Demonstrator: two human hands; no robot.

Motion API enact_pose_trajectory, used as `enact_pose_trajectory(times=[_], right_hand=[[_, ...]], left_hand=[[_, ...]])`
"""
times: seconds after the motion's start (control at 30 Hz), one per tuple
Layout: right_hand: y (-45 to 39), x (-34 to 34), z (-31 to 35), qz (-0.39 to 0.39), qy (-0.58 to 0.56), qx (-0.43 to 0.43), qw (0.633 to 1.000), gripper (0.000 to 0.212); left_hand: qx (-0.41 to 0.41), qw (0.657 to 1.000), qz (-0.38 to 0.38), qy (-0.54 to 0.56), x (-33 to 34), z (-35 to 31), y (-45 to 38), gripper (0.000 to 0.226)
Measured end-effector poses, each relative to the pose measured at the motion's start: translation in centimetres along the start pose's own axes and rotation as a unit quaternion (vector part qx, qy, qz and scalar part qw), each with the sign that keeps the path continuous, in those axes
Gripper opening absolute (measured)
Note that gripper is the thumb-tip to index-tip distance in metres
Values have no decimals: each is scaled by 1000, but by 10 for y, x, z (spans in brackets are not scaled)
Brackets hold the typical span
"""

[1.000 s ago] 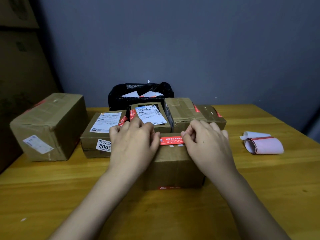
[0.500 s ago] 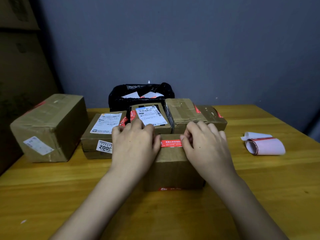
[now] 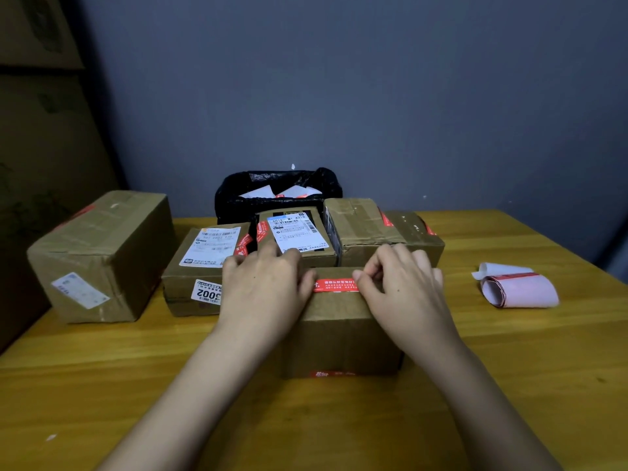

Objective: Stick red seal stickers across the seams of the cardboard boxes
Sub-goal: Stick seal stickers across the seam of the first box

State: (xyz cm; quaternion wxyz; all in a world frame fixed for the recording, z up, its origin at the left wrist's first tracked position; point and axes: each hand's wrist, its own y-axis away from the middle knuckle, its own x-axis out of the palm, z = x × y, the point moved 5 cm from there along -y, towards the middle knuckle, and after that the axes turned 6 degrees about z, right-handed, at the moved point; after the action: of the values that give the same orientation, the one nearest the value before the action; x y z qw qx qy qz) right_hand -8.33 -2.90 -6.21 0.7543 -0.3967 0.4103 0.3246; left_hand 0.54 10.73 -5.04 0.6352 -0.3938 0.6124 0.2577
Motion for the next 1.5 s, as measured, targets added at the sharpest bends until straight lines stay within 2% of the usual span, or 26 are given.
enact_pose_trajectory(times=[0.2,0.4,0.6,0.7,0.77,0.83,0.93,1.0,1.1,1.2,1.27,1.37,1.43,1.5], right_hand=[[-1,2,1,5,-12,-2,1000,16],[-1,2,1,-3,-25,1,1000,15],[-6,2,-10,19,-189,30,981,12],[-3,-2,-13,1,-262,33,964,6],[7,-10,-11,-37,-189,-4,981,18],[20,-14,0,-49,-68,-70,994,38],[33,-2,15,6,65,-146,987,65],[34,8,18,75,121,-153,978,78],[30,12,19,115,116,-150,975,89],[32,15,19,100,120,-117,981,77],[33,17,18,100,116,-98,983,76],[34,15,15,79,114,-77,987,85],[33,15,17,96,106,-74,987,89],[34,13,17,103,92,-79,987,87]], left_hand=[[11,998,7,57,4,1,0,36],[5,998,11,57,4,1,-3,36],[7,992,0,129,2,6,0,26],[2,983,-17,183,0,12,5,19],[16,982,-51,183,-6,13,13,23],[76,982,-60,163,-8,6,25,48],[186,980,-36,61,-4,-19,41,84],[198,980,-31,-8,3,-28,41,87],[192,981,14,-38,17,-37,34,87],[160,986,37,-7,24,-36,34,87],[137,990,22,-3,27,-31,33,88],[118,993,-18,2,28,-25,33,87],[104,994,-26,-6,24,-21,33,86],[97,995,10,7,24,-21,34,87]])
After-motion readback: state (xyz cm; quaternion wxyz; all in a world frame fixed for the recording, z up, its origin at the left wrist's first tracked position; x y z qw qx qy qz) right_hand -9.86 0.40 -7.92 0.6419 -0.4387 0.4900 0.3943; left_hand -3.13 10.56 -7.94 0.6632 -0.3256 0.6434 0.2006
